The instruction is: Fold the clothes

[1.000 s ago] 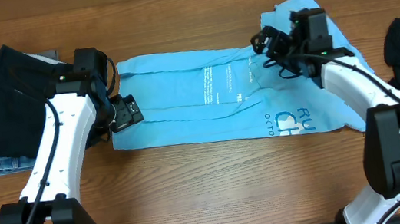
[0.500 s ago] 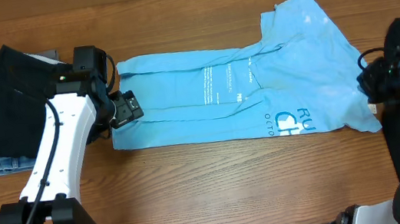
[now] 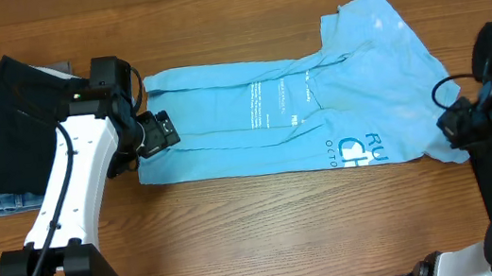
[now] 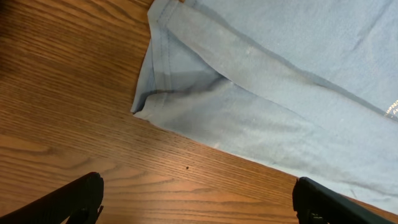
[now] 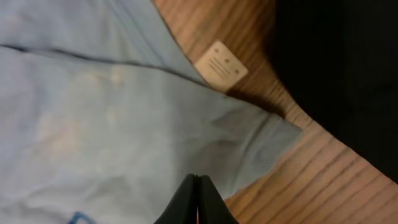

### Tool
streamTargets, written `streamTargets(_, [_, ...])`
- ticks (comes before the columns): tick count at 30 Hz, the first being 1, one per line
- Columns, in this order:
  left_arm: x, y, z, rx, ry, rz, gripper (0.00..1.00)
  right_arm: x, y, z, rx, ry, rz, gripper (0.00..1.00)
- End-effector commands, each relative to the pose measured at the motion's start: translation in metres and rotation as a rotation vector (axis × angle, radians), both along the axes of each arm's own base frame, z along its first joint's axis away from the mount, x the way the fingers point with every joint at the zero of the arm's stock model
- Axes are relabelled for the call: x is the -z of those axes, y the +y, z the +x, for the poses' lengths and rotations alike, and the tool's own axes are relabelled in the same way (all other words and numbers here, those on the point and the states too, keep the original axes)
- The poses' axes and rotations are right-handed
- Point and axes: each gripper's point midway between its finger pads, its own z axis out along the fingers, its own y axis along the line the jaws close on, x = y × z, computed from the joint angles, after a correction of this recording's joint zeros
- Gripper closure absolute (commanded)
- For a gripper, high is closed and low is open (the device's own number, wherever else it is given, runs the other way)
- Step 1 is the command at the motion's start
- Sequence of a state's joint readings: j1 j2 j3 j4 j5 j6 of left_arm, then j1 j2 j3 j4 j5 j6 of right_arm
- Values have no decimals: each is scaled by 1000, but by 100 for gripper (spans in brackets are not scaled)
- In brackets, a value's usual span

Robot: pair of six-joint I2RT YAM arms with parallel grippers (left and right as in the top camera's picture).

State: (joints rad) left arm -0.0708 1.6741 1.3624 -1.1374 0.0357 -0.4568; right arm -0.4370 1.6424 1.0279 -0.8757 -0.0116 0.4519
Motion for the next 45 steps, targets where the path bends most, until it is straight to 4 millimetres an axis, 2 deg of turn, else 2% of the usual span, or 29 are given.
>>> streamTargets(1, [3, -3, -3, 19, 17, -14, 0, 20, -5, -18, 23, 52, -47, 96])
streamTargets(6, [3, -4, -4, 19, 20, -16, 0, 30, -22, -27, 59, 76, -157, 96])
streamTargets(11, [3, -4, -4, 19, 23, -17, 0, 29, -30, -23, 83, 53, -180, 96])
streamTargets(14, [3, -4, -2, 21, 15, -17, 0, 29, -27, -16, 79, 22, -158, 96])
streamTargets(20, [-1, -24, 10, 248, -61, -99, 0, 18, -27, -7, 77, 4, -140, 96])
streamTargets(22, [-1, -24, 10, 295, -65, -97, 4, 12, -25, -2, 73, -5, -122, 94])
streamTargets(24, [-1, -24, 10, 354, -71, -88, 13, 6, -21, 4, 66, -24, -86, 92])
streamTargets(26, [-1, -24, 7, 460, -71, -73, 27, 1, -11, 12, 54, -57, -23, 85])
streamTargets(28, [1, -19, 5, 496, -60, -42, 38, 1, -6, 15, 48, -73, 5, 78])
streamTargets(29, [1, -15, 5, 494, -56, -19, 46, 0, -5, 15, 48, -76, 10, 68])
streamTargets(31, [1, -9, 7, 489, -54, 17, 72, 0, -5, 15, 48, -76, 10, 34])
streamTargets(32, [2, -7, 8, 475, -56, 32, 86, 0, -5, 15, 48, -76, 10, 8])
streamTargets(33, [2, -6, 9, 463, -57, 33, 91, 1, -5, 15, 48, -75, 11, 0])
streamTargets(40, [2, 11, 17, 398, -70, 132, 96, 0, -5, 16, 48, -77, 9, 0])
streamTargets(45, [11, 14, 27, 545, -111, 187, 96, 0, -6, 17, 48, -83, 7, 0])
